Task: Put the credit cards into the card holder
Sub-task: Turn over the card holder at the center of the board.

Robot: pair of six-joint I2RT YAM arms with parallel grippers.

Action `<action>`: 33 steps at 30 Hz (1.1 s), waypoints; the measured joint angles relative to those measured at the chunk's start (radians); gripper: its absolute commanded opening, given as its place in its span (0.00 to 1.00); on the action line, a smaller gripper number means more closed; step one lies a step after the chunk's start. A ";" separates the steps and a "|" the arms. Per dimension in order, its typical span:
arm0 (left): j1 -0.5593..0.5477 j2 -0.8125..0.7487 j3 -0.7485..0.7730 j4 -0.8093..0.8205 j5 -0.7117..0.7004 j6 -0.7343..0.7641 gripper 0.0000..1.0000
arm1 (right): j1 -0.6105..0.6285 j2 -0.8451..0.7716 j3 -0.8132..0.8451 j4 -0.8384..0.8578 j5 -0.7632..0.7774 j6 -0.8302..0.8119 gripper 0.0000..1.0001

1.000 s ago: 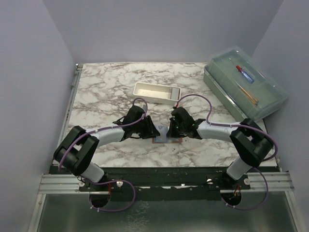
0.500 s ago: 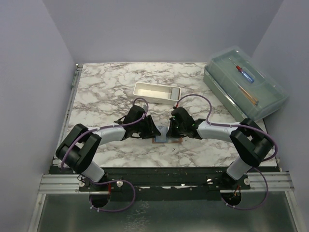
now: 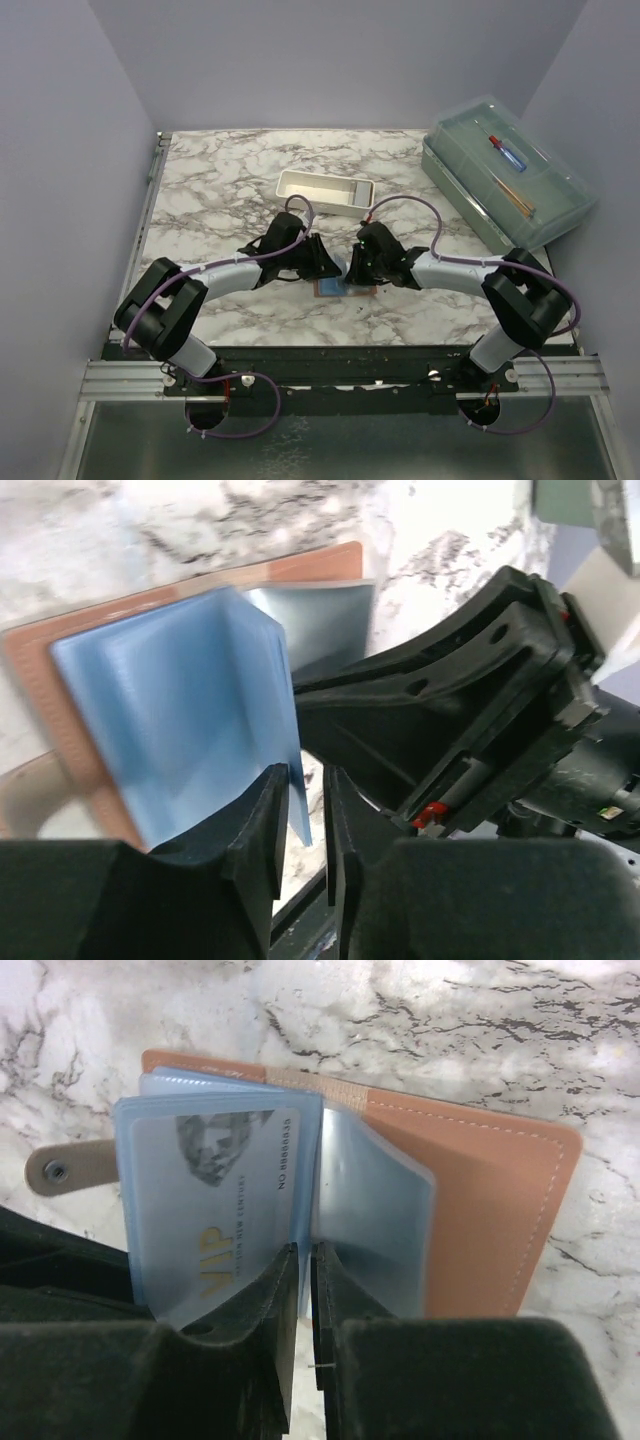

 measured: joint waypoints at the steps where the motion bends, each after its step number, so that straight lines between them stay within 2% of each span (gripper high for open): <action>1: -0.004 0.000 0.008 0.007 0.011 -0.001 0.30 | 0.000 -0.010 -0.001 -0.010 -0.001 0.002 0.25; 10: -0.027 0.033 0.042 0.054 0.053 -0.003 0.31 | -0.002 -0.122 -0.002 -0.083 -0.001 0.031 0.30; 25: -0.031 0.057 0.043 0.060 0.051 -0.005 0.31 | -0.031 -0.274 -0.097 -0.067 -0.048 0.098 0.40; 33: -0.032 0.062 0.041 0.060 0.051 -0.004 0.31 | -0.095 -0.299 -0.092 -0.043 -0.063 0.140 0.47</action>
